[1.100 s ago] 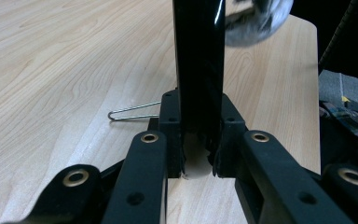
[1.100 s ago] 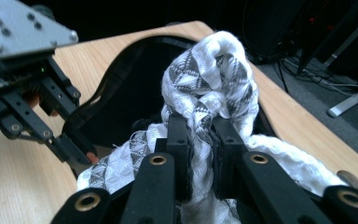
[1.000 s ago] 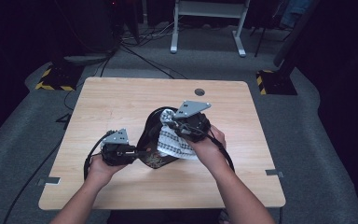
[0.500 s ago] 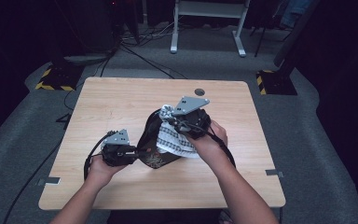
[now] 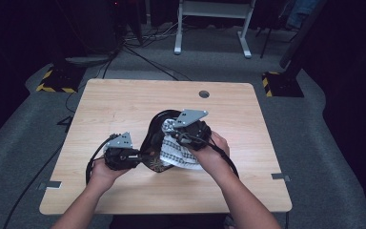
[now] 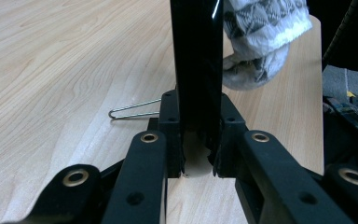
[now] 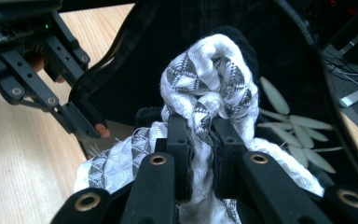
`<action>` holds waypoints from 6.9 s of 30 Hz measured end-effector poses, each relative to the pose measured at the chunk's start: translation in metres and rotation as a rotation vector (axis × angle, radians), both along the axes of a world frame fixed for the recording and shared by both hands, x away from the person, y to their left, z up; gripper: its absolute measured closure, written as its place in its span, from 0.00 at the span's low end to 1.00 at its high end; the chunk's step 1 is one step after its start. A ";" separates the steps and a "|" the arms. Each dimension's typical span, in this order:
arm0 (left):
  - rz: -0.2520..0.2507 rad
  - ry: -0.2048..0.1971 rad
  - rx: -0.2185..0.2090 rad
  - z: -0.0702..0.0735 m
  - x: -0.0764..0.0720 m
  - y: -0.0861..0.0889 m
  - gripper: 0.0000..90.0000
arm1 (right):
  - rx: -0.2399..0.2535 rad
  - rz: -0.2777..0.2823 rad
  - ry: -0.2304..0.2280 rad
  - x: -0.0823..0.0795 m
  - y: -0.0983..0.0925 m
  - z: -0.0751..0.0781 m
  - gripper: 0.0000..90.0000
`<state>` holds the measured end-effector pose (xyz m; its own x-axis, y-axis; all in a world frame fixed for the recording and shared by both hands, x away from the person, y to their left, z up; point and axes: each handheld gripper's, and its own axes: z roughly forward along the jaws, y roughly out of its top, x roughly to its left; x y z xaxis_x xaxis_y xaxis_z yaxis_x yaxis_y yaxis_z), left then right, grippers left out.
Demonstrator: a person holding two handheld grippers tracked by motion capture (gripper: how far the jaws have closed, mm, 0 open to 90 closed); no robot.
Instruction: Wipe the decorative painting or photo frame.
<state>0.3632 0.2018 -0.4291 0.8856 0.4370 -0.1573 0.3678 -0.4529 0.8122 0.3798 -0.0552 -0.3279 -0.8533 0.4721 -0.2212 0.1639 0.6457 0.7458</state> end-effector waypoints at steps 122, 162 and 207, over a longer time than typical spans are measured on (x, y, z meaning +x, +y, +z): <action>-0.022 -0.002 0.020 -0.001 -0.001 -0.004 0.86 | 0.047 -0.091 0.039 0.011 -0.037 -0.001 0.89; -0.028 0.007 0.025 0.000 0.001 -0.005 0.86 | 0.041 -0.144 0.099 0.013 -0.046 -0.025 0.89; -0.027 0.013 0.026 0.000 0.004 -0.005 0.86 | 0.025 -0.186 0.076 0.025 -0.056 -0.013 0.89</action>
